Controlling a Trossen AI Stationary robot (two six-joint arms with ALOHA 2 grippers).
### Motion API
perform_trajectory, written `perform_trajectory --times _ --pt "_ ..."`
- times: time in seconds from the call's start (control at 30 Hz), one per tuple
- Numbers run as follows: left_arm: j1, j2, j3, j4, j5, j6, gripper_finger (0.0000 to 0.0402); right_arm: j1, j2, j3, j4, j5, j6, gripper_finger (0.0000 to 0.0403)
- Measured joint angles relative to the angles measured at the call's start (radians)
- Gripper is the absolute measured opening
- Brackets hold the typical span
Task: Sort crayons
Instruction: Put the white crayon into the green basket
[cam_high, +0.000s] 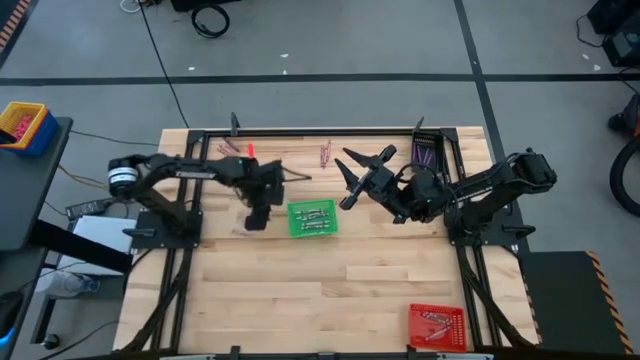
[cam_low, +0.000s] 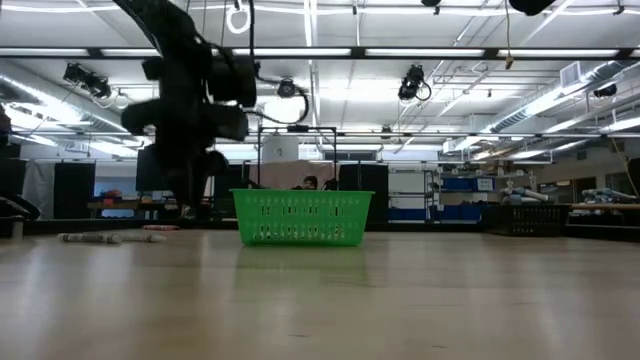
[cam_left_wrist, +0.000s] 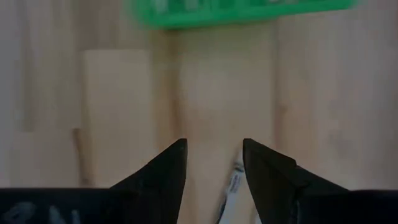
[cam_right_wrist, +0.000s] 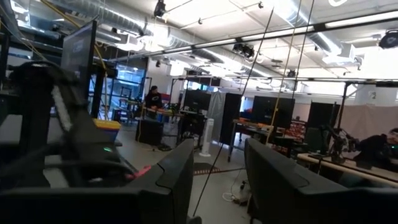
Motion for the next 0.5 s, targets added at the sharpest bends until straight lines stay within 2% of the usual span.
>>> perform_trajectory --times 0.17,0.27,0.37,0.5 --pt "0.14 0.06 0.0 0.001 0.085 0.054 0.0169 0.0 0.0 0.0 -0.003 0.0 0.001 0.0147" --pt "0.192 0.075 0.0 -0.033 0.102 0.093 0.0167 0.0 0.0 0.0 -0.002 0.0 0.0 0.0147" --pt "0.214 0.087 0.0 -0.057 0.09 0.114 0.0166 -0.001 0.0 0.0 -0.003 0.0 -0.001 0.0147" --pt "0.214 0.102 0.0 -0.009 0.004 0.123 0.0174 -0.003 0.0 0.0 -0.004 0.0 0.0 0.0147"
